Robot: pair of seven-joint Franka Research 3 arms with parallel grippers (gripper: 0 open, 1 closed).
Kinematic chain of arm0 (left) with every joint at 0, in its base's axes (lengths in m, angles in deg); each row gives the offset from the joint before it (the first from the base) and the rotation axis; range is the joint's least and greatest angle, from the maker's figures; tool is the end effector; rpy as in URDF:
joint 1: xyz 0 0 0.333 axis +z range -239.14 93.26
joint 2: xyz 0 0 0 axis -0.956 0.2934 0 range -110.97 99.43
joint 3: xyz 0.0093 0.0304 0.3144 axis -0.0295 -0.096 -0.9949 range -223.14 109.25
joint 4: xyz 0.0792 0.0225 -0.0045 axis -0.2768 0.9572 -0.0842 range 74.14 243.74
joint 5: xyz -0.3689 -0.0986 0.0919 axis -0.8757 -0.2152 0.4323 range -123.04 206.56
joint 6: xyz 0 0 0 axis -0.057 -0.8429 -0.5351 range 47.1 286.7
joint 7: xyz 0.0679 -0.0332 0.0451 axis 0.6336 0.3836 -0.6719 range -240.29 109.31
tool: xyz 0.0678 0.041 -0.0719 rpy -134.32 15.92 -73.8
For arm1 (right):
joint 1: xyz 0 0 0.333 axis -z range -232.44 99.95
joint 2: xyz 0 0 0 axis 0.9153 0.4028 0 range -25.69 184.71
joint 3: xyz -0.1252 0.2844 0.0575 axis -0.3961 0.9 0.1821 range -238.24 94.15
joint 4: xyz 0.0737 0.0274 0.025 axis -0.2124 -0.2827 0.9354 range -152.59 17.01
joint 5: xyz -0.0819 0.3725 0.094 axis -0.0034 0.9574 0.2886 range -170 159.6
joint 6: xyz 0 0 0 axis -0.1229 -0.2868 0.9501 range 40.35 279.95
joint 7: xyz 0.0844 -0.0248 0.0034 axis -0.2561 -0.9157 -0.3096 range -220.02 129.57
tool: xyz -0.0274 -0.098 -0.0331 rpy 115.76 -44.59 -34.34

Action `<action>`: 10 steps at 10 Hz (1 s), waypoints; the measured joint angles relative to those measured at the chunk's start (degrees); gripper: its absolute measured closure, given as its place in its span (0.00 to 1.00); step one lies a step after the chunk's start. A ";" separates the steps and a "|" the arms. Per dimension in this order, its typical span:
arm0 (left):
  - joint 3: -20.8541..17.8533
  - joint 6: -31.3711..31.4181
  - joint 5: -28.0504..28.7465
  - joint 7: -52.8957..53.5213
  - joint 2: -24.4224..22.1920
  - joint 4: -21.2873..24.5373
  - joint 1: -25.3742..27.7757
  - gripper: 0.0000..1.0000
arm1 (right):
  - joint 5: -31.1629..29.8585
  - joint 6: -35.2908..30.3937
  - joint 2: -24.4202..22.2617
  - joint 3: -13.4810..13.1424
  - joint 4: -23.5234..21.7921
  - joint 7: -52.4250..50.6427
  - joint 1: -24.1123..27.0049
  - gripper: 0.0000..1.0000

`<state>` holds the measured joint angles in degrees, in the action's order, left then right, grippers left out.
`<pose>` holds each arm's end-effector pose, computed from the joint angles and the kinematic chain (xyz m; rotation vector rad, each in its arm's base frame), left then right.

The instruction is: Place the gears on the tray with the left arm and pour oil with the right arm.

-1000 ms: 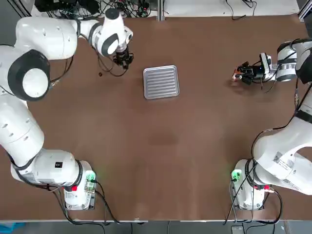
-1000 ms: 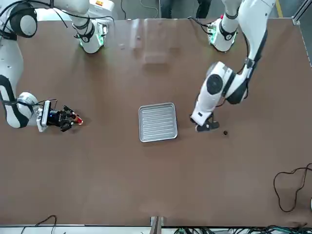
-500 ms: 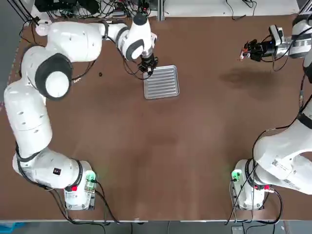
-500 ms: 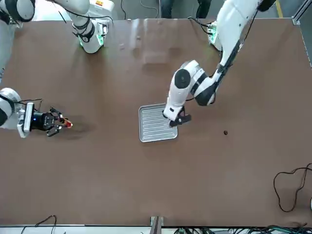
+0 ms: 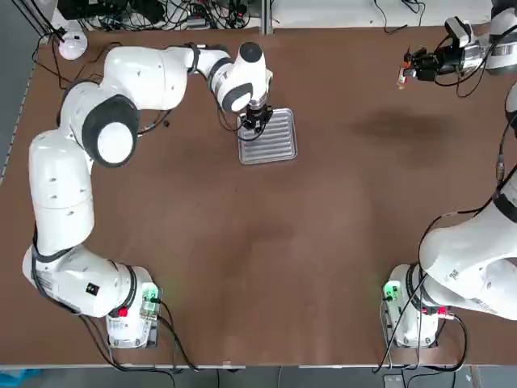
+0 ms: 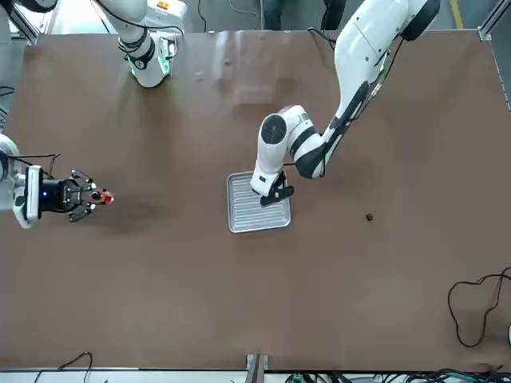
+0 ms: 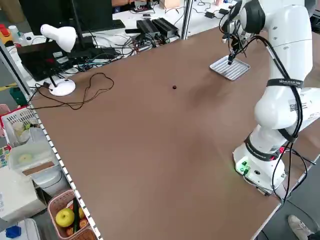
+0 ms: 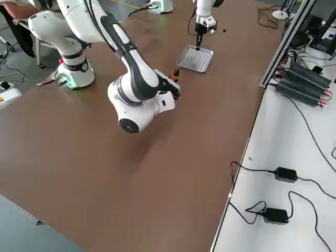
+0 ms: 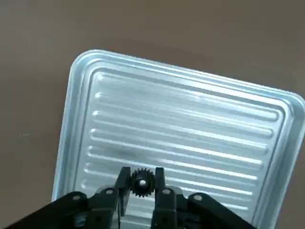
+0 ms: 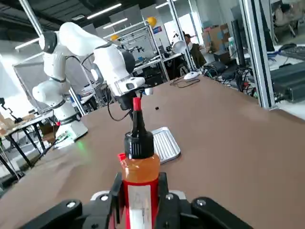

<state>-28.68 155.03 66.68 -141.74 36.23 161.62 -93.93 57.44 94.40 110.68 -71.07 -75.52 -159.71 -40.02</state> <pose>0.4880 -0.4881 0.2285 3.0587 0.4545 0.0423 0.5836 -0.1571 0.2900 -1.5335 -1.0673 -0.8355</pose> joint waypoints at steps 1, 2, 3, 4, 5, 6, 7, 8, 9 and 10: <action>-0.13 -0.01 0.09 -0.30 0.34 -0.01 -0.26 0.75 | -0.02 0.00 -0.86 -0.01 -0.11 3.44 -0.38 0.70; -0.43 -0.01 1.14 -0.89 0.90 -0.01 -0.77 0.75 | -0.02 0.00 -1.49 0.01 -0.26 5.63 -1.17 0.70; -0.74 -0.01 2.90 -2.14 1.60 -0.03 -1.27 0.75 | -0.02 0.04 -1.85 0.01 -0.45 6.53 -2.25 0.70; -0.89 0.03 3.81 -2.97 2.32 -0.18 -1.51 0.74 | -0.02 0.40 -1.99 0.02 -0.70 7.13 -3.40 0.70; -0.91 0.04 4.04 -3.17 2.93 -0.76 -1.52 0.69 | 0.02 0.99 -1.99 0.04 -1.09 7.23 -4.41 0.70; -0.97 0.04 4.19 -3.17 3.36 -1.29 -1.52 0.62 | 0.03 1.35 -1.99 0.04 -1.29 7.44 -5.19 0.70; -1.03 0.04 4.86 -3.17 3.44 -1.55 -1.49 0.49 | 0.23 1.58 -1.99 0.06 -1.39 7.94 -5.89 0.70; -1.14 0.04 5.97 -2.78 3.44 -1.88 -1.34 0.33 | 0.58 1.71 -1.99 0.07 -1.43 8.22 -6.64 0.70; -1.44 0.04 7.07 -0.63 3.38 -2.65 -0.63 0.20 | 1.18 2.12 -2.00 0.09 -1.46 8.32 -7.46 0.70; -1.51 -0.08 7.53 4.58 3.06 -3.74 1.58 0.04 | 1.44 2.52 -2.00 0.10 -1.47 8.38 -8.10 0.70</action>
<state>-30.20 154.95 74.21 -137.16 39.29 157.88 -92.35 58.88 96.92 108.69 -70.97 -76.99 -151.33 -48.12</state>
